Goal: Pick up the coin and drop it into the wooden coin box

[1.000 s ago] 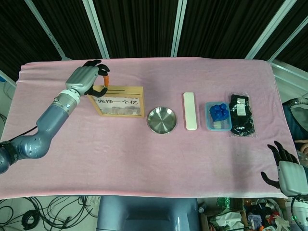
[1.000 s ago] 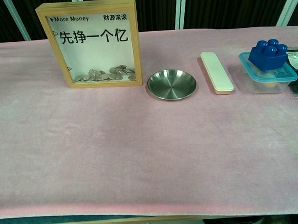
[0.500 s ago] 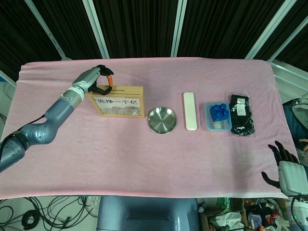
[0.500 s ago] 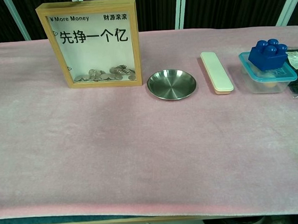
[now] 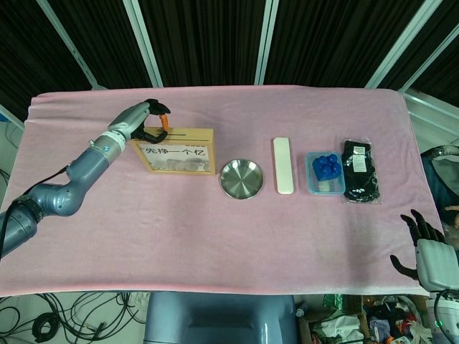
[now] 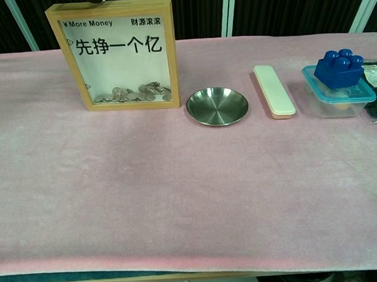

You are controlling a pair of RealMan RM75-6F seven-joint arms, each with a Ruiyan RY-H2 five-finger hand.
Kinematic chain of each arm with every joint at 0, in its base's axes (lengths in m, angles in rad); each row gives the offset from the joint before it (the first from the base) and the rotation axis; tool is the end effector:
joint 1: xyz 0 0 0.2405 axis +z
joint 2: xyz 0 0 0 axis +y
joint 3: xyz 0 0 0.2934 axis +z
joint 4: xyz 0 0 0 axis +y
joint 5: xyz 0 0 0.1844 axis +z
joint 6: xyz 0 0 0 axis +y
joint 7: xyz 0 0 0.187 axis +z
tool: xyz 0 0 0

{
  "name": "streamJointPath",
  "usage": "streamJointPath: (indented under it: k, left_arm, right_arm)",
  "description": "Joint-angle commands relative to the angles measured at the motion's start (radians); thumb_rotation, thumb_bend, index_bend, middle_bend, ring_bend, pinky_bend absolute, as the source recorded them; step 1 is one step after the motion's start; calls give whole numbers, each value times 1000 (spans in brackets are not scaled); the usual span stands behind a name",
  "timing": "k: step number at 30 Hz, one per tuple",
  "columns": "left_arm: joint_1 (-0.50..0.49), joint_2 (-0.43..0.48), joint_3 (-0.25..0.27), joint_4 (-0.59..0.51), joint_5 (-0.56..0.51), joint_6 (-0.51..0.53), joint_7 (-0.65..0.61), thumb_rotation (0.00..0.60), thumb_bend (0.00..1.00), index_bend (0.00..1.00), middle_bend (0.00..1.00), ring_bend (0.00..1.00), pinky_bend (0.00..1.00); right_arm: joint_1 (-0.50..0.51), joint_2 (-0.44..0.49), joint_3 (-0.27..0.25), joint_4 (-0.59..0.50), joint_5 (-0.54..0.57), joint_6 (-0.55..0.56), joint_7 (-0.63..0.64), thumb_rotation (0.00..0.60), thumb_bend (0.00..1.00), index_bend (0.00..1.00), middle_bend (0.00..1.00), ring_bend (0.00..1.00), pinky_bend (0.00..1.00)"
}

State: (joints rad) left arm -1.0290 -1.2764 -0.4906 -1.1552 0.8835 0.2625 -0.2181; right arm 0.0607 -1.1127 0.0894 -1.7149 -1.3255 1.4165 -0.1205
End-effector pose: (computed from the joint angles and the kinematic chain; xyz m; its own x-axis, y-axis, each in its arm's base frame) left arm -0.1131 0.5458 0.1221 0.0467 0.4401 0.8967 0.9916 -0.1291 0.0118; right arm -0.3515 -0.2197 0.1965 0.3886 -0.0653 0.9191 -0.9040 0.1658 0.3940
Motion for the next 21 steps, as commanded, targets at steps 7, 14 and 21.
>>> streamJointPath:
  k: [7,14,21]
  left_arm:
    - [0,5,4,-14,44,1,-52,600,482,646,215,0,50]
    - [-7,-4,16,-2,66,2,-83,600,483,612,215,0,50]
    - [-11,-8,18,2,92,9,-108,600,483,590,214,0,50]
  right_arm:
    - [0,1,2,-1,4,-1,2,600,170,141,34,146,187]
    - [-1,1,2,-2,5,0,3,600,170,141,34,146,187]
    - [0,1,3,-1,7,-1,3,600,170,142,34,146,187]
